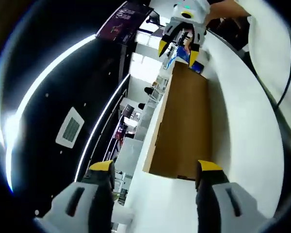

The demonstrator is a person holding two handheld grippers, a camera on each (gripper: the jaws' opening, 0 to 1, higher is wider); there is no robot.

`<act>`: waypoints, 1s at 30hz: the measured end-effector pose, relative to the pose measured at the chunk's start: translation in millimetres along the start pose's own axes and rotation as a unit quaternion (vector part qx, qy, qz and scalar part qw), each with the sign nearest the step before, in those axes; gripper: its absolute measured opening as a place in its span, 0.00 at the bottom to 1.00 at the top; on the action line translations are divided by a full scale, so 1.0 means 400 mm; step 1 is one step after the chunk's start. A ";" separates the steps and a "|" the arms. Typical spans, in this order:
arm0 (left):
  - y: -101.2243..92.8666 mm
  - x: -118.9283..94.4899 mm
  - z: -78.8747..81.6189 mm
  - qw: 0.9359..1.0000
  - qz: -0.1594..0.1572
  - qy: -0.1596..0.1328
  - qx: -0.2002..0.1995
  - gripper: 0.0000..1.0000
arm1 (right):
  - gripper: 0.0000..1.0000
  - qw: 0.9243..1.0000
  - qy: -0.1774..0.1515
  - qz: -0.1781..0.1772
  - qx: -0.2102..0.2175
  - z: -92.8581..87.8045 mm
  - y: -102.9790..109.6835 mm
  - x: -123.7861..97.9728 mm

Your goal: Operate the shoe box by opening the lid, removing the specified soft item, and placing it in the target area until the item is outside and the box remains undamaged.

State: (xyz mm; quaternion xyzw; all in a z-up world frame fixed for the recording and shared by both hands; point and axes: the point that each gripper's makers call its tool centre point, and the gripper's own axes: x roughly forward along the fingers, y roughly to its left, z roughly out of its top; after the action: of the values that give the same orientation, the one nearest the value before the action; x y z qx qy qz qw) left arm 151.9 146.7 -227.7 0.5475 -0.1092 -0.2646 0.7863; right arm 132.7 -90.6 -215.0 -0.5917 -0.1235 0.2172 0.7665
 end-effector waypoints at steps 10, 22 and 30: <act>-0.016 0.015 0.000 0.999 -0.005 0.018 0.037 0.62 | 0.48 0.999 0.021 -0.017 -0.024 -0.013 -0.015 0.002; -0.023 0.030 -0.020 0.998 -0.010 0.050 0.022 0.58 | 0.48 0.999 0.018 -0.008 -0.031 0.002 0.009 0.014; -0.035 0.037 -0.031 0.998 -0.018 0.056 0.024 0.64 | 0.45 0.999 0.026 -0.002 -0.029 -0.018 0.017 0.018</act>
State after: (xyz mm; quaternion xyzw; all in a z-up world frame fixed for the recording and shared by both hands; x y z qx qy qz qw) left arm 165.9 145.0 -246.8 0.5819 -0.0614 -0.2452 0.7730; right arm 141.0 -91.8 -224.0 -0.6189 -0.1110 0.1960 0.7525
